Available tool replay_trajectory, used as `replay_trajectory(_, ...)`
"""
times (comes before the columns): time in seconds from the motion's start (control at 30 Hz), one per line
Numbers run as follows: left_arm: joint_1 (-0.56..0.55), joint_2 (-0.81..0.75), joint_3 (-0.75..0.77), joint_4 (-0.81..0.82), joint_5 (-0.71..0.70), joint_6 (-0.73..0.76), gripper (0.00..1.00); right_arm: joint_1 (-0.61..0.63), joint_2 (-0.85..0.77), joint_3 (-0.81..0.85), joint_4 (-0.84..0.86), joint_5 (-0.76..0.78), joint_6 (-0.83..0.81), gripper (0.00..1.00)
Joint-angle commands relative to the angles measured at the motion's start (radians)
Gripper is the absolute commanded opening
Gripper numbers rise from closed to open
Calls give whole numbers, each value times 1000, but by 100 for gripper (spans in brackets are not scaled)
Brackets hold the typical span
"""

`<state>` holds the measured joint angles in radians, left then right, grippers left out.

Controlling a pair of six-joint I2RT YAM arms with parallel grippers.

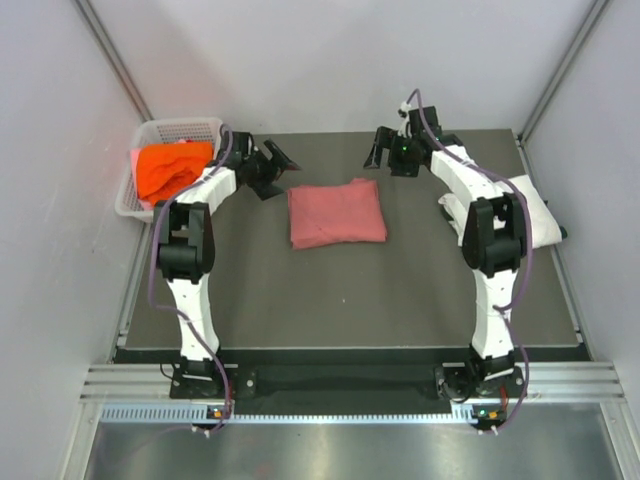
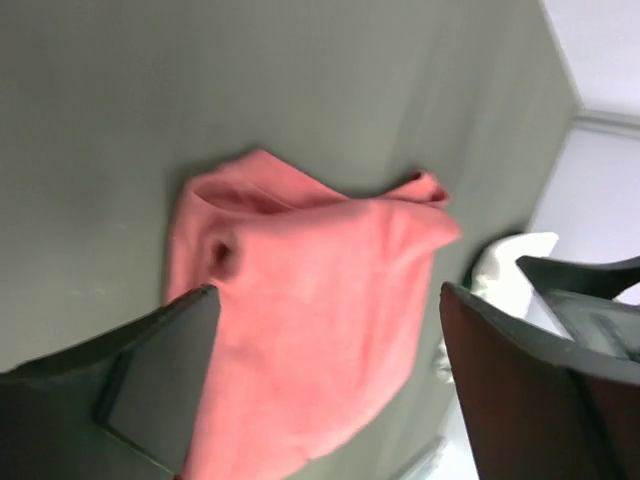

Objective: Fold and stack the t-shirts
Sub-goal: Fold the tshirt

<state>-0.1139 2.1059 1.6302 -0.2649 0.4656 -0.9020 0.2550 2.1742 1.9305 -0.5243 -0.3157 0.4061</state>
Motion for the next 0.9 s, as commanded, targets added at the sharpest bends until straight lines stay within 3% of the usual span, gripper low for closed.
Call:
replay_trajectory(0.0, 0, -44, 70, -71, -71, 69, 98, -19, -69, -28, 52, 12, 11, 99)
replay_trajectory(0.13, -16, -127, 8, -125, -160, 194, 98, -16, -218, -360, 296, 27, -48, 100)
replay_trajectory(0.23, -43, -187, -75, -131, -235, 250, 98, -3, -319, -500, 379, 83, -104, 96)
replay_trajectory(0.47, -86, -179, -167, -102, -309, 293, 92, -13, -222, -427, 255, -20, -145, 76)
replay_trajectory(0.67, -93, -204, -253, -22, -343, 327, 95, -14, -319, -533, 238, 191, -205, 71)
replay_trajectory(0.87, -98, -175, -262, -7, -334, 327, 92, -17, -355, -525, 92, 449, -283, 55)
